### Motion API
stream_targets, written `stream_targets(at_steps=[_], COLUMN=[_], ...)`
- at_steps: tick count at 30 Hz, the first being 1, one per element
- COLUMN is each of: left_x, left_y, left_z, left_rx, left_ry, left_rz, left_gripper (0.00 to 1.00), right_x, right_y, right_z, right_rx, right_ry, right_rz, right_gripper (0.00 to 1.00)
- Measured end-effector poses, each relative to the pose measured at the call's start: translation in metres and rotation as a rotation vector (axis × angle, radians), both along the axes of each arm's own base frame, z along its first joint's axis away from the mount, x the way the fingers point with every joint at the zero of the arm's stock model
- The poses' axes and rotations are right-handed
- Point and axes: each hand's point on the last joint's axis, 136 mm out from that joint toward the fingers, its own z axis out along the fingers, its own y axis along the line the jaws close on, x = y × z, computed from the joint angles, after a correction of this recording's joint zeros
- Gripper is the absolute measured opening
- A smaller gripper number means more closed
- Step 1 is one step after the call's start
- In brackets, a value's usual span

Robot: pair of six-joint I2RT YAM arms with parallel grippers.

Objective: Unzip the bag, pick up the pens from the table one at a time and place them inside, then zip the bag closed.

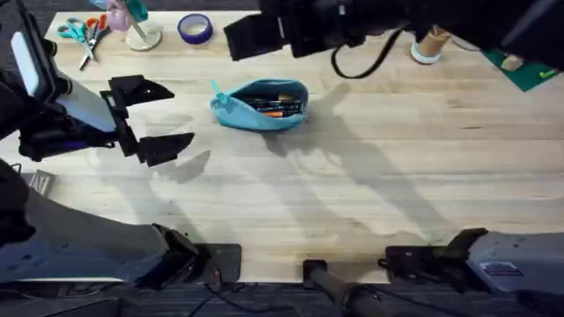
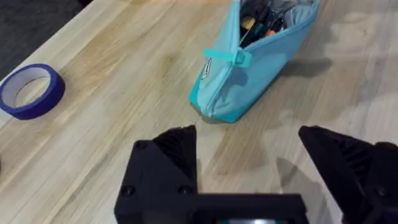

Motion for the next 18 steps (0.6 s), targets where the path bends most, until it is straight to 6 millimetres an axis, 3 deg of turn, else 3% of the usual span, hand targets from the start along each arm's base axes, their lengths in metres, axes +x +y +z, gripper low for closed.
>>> stream_targets(at_steps=[10, 18], left_x=[0.0, 0.0], left_y=[0.0, 0.0], left_z=[0.0, 0.0], left_rx=[0.0, 0.0], left_ry=[0.0, 0.0], left_rz=[0.0, 0.0], left_gripper=[0.993, 0.993], right_x=[-0.011, -0.021], right_y=[0.058, 0.092], right_z=[-0.049, -0.07], right_rx=[-0.093, -0.125], right_ry=[0.087, 0.105], right_rz=[0.099, 0.157], right_gripper=[0.996, 0.996])
